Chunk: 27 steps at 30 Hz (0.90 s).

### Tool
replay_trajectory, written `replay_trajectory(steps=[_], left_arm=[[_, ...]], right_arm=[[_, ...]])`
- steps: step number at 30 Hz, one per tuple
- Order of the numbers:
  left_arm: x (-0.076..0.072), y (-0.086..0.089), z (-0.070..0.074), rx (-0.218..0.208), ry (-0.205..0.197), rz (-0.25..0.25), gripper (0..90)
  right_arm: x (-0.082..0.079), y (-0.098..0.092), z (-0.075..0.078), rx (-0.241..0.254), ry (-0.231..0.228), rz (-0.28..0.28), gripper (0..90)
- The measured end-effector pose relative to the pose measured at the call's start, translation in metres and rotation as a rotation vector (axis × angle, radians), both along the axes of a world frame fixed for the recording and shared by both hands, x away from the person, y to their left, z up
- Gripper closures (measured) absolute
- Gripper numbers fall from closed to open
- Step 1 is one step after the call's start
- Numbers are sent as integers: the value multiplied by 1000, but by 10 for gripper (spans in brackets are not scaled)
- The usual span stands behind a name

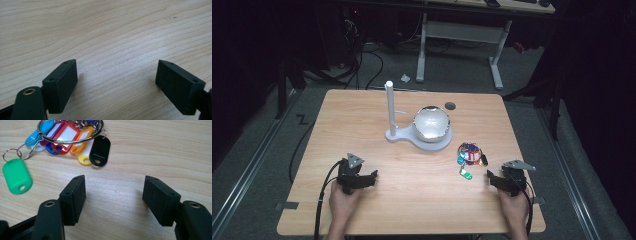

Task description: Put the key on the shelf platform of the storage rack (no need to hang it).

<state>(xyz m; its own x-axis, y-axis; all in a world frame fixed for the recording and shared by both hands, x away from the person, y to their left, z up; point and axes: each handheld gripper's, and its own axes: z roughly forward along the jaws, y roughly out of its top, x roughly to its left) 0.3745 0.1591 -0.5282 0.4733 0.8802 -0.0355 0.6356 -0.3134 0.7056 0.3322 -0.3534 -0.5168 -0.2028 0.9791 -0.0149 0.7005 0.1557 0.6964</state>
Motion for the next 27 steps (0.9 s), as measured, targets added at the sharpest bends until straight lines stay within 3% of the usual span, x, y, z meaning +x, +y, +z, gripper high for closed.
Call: replay_trajectory(steps=[27], left_arm=[[0,0,0,2,0,-1,183]], right_arm=[[0,1,0,1,-6,-14,410]])
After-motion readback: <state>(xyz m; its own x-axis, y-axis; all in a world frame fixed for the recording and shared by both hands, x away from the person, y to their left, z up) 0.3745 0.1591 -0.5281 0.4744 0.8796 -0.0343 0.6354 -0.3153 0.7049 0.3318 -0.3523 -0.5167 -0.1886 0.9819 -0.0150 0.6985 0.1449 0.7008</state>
